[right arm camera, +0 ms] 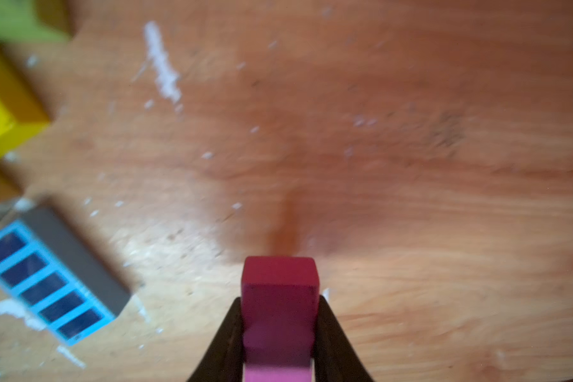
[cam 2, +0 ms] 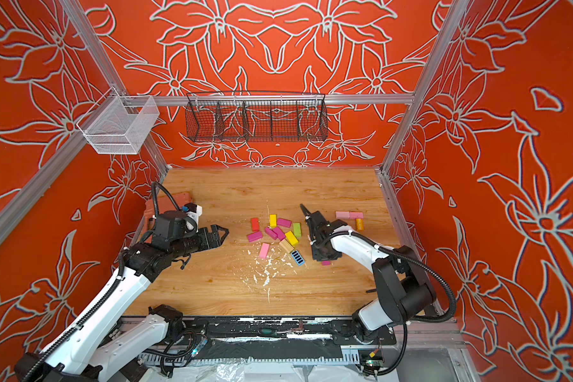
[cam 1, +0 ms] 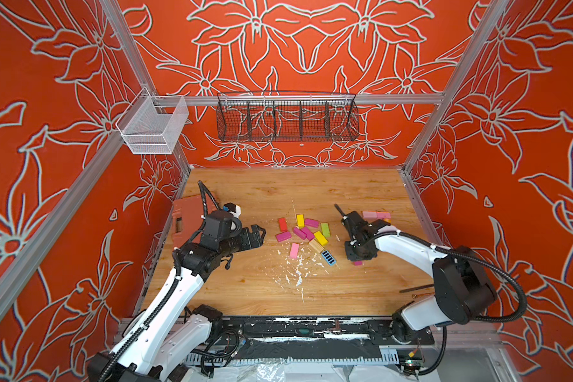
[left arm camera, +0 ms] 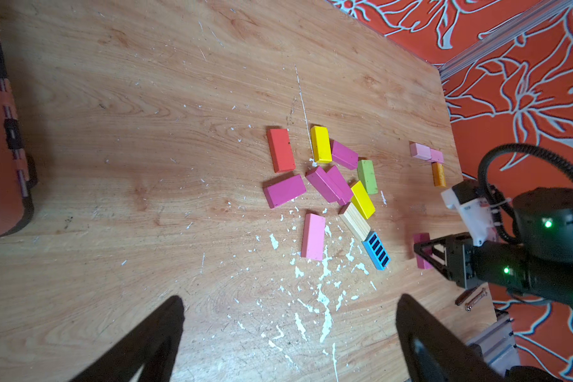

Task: Assemble the number 7 with building blocks
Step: Pick up the building block from the center of the board, then assemble the building block at the center of the board.

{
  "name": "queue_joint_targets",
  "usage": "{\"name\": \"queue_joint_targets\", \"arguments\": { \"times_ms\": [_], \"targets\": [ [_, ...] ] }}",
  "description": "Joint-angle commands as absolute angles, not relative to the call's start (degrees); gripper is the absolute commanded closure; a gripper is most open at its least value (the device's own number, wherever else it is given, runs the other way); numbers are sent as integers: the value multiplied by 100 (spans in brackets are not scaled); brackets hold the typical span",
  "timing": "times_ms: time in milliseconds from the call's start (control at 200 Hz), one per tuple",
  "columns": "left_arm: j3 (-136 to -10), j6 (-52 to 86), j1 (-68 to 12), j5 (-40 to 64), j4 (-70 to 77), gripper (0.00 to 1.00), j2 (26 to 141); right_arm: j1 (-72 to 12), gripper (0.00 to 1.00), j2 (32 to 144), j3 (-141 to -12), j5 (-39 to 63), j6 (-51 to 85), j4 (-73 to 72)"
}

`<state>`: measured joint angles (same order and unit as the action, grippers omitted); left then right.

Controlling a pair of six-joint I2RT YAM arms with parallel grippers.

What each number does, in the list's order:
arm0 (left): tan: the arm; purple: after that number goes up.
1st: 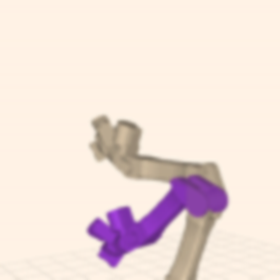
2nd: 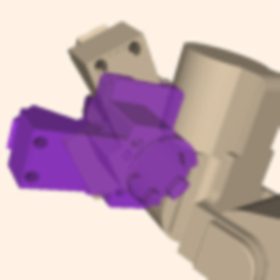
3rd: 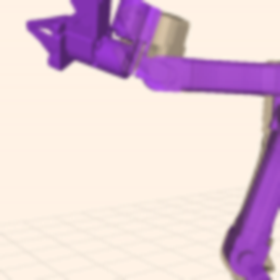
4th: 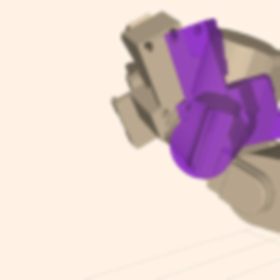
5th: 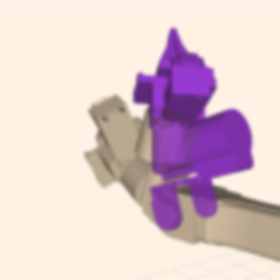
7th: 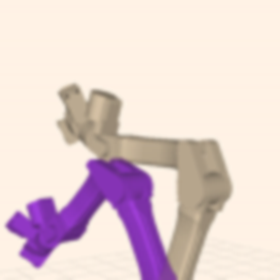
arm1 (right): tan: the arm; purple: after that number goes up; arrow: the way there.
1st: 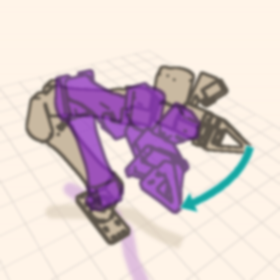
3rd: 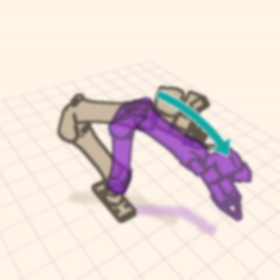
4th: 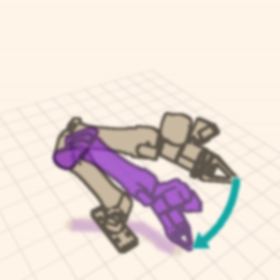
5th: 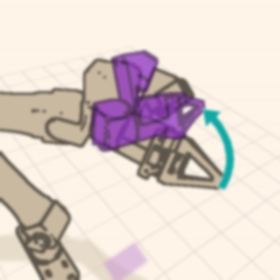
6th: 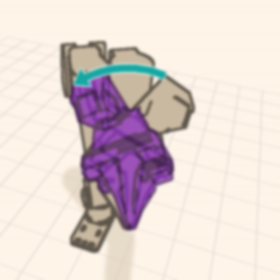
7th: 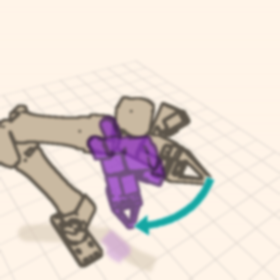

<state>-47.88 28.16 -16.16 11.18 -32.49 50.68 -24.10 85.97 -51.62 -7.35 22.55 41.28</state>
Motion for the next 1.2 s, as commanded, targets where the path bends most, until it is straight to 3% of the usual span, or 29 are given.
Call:
{"name": "queue_joint_targets", "arguments": {
  "times_ms": [0, 370, 916, 1196],
  "targets": [
    [-4768, 2813, -1591, 1063, -3269, 3, 5019, -1908, 68, 8785, -5431, -775, 1423, 4119],
    [-4760, 2805, -1591, 1028, -3279, 3, 5001, -17, 68, 9148, -5502, -154, 674, 3545],
    [-4818, 2794, -1582, 1029, -3304, 3, 5155, 718, 68, 9786, -5887, -593, 363, 3147],
    [-4833, 2778, -1548, 1053, -3272, 3, 5259, 1052, 67, 9993, -6027, -353, 221, 3085]
  ]
}}
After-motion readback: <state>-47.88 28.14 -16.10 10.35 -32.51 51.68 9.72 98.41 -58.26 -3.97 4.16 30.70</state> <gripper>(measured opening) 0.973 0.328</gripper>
